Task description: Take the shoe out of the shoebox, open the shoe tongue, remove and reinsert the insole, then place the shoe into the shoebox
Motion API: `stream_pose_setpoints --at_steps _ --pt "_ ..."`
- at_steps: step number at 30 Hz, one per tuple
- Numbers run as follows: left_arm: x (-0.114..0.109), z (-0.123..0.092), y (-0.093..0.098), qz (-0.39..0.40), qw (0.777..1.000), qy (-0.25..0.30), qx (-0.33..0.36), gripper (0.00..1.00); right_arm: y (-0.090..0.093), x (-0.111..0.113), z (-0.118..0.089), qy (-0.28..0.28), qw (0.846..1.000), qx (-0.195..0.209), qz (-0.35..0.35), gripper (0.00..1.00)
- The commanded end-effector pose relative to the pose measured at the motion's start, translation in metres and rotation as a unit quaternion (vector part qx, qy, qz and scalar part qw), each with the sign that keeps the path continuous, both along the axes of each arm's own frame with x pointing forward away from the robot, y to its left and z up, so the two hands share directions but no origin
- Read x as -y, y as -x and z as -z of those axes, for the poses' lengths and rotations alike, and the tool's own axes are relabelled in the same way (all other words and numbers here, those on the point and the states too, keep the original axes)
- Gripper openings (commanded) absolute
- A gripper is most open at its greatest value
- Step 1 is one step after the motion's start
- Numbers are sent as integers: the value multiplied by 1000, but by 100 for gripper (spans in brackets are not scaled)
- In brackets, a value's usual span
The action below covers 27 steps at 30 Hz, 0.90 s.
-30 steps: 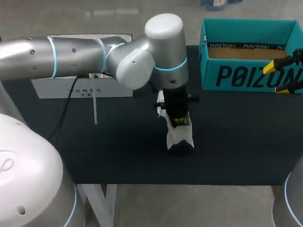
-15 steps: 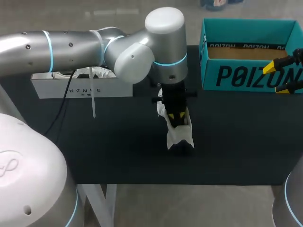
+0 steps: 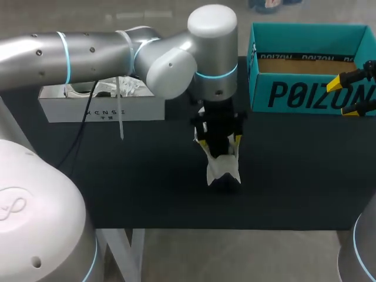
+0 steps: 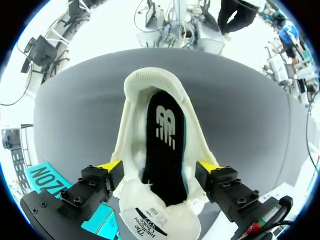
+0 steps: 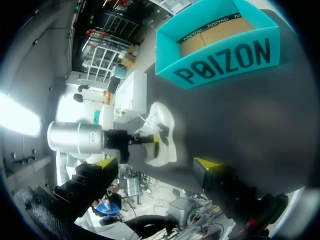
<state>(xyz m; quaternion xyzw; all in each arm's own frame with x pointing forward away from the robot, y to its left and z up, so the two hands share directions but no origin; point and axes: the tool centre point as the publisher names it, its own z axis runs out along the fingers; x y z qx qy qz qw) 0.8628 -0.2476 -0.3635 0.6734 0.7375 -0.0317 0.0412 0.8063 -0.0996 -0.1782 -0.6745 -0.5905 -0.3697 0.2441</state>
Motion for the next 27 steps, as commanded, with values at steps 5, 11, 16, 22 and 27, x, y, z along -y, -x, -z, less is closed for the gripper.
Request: stream_pose_setpoints --at_steps 5,11,16,22,27 --pt "-4 -4 -8 -9 1000 -11 10 100 0 0 0 2 1000 -1 1 100" --pt "-4 -10 -18 -17 1000 -11 21 100 0 0 0 2 1000 -1 1 100" --pt "-5 -22 -24 -21 999 -14 34 100 0 0 0 2 1000 -1 1 100" --pt "-17 -38 -41 -44 997 -14 59 100 0 0 0 2 1000 -1 1 100" --pt "-28 -59 -70 -89 992 18 81 100 0 0 0 2 1000 -1 1 100"
